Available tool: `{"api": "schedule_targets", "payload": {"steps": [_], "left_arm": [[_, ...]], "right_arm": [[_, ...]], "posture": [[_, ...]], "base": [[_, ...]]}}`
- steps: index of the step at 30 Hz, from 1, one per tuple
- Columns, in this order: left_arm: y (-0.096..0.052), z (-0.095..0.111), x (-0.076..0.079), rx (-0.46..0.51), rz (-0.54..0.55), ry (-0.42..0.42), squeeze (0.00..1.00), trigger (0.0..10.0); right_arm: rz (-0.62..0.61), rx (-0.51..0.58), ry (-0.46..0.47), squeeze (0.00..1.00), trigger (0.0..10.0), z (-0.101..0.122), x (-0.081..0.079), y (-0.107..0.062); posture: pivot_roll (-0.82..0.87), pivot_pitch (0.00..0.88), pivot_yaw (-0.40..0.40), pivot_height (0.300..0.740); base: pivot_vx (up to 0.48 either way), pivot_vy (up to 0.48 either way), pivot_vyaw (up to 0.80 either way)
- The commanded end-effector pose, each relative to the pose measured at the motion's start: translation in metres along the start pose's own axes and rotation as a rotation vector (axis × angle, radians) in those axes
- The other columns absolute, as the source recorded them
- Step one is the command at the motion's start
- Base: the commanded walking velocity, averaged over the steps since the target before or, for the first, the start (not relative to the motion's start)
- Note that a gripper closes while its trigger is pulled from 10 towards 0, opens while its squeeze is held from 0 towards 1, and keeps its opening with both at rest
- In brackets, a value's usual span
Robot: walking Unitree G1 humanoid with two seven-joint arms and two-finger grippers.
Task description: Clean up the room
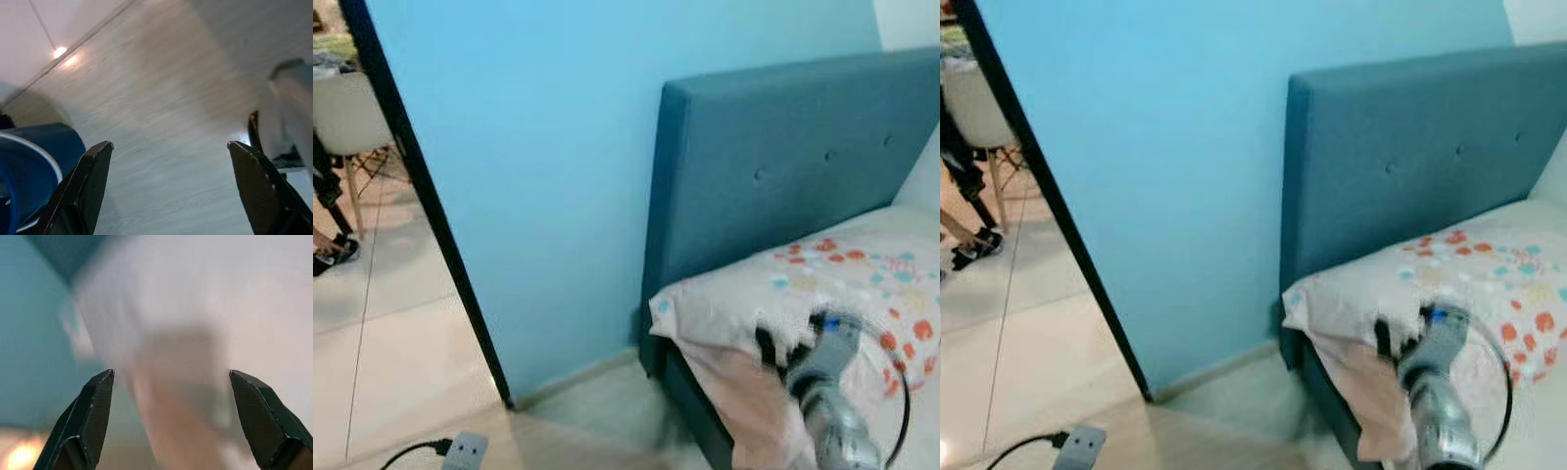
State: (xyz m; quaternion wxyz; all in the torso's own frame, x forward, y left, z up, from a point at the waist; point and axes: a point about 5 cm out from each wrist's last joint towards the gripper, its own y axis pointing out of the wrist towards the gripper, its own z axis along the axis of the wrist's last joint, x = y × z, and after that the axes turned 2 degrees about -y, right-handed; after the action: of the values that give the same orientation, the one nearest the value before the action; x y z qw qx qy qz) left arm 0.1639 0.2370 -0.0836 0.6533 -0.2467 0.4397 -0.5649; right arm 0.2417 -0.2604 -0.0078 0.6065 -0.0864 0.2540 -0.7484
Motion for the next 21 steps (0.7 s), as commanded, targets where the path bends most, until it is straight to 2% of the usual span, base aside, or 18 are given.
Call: {"api": "schedule_targets", "payload": {"steps": [1, 3, 4, 7, 9, 12, 15, 19, 21], "left_arm": [[0.001, 0.004, -0.008, 0.003, 0.034, -0.012, 0.00, 10.0], [0.001, 0.005, -0.009, 0.000, 0.043, -0.028, 0.00, 10.0], [0.001, 0.005, -0.009, 0.000, 0.043, -0.028, 0.00, 10.0], [0.001, 0.006, -0.004, -0.004, 0.031, -0.033, 0.00, 10.0], [0.001, 0.005, -0.002, -0.005, 0.027, -0.032, 0.00, 10.0], [0.001, 0.005, 0.004, -0.008, 0.017, -0.033, 0.00, 10.0], [0.001, 0.005, 0.005, -0.009, 0.015, -0.034, 0.00, 10.0], [0.000, 0.002, 0.012, -0.019, 0.008, -0.081, 0.00, 10.0], [0.000, 0.002, 0.012, -0.019, 0.008, -0.081, 0.00, 10.0]], "right_arm": [[-0.005, -0.014, -0.019, 0.00, 10.0, -0.005, 0.002, -0.001], [-0.032, -0.088, -0.023, 0.00, 10.0, -0.025, 0.010, -0.007], [-0.032, -0.088, -0.023, 0.00, 10.0, -0.025, 0.010, -0.007], [-0.070, -0.246, -0.033, 0.00, 10.0, -0.067, 0.020, -0.023], [-0.071, -0.265, -0.035, 0.00, 10.0, -0.072, 0.020, -0.026], [-0.061, -0.347, -0.049, 0.00, 10.0, -0.094, 0.019, -0.036], [-0.062, -0.368, -0.051, 0.00, 10.0, -0.099, 0.019, -0.039], [-0.084, -0.494, -0.055, 0.00, 10.0, -0.128, 0.025, -0.059], [-0.084, -0.494, -0.055, 0.00, 10.0, -0.128, 0.025, -0.059]], "posture": [[0.01, 0.002, -0.046, 0.674], [0.01, 0.000, -0.051, 0.684], [0.01, 0.000, -0.051, 0.684], [0.00, 0.000, -0.056, 0.704], [0.00, 0.000, -0.056, 0.709], [-0.01, 0.000, -0.069, 0.724], [-0.01, 0.000, -0.069, 0.729], [-0.01, 0.000, -0.098, 0.740], [-0.01, 0.000, -0.098, 0.740]], "base": [[0.000, 0.000, 0.00], [0.000, 0.000, 0.00], [0.000, 0.000, 0.00], [0.000, 0.000, 0.00], [0.000, 0.000, 0.00], [0.000, 0.000, 0.00], [0.000, 0.000, 0.00], [0.000, 0.000, 0.00], [0.000, 0.000, 0.00]]}}
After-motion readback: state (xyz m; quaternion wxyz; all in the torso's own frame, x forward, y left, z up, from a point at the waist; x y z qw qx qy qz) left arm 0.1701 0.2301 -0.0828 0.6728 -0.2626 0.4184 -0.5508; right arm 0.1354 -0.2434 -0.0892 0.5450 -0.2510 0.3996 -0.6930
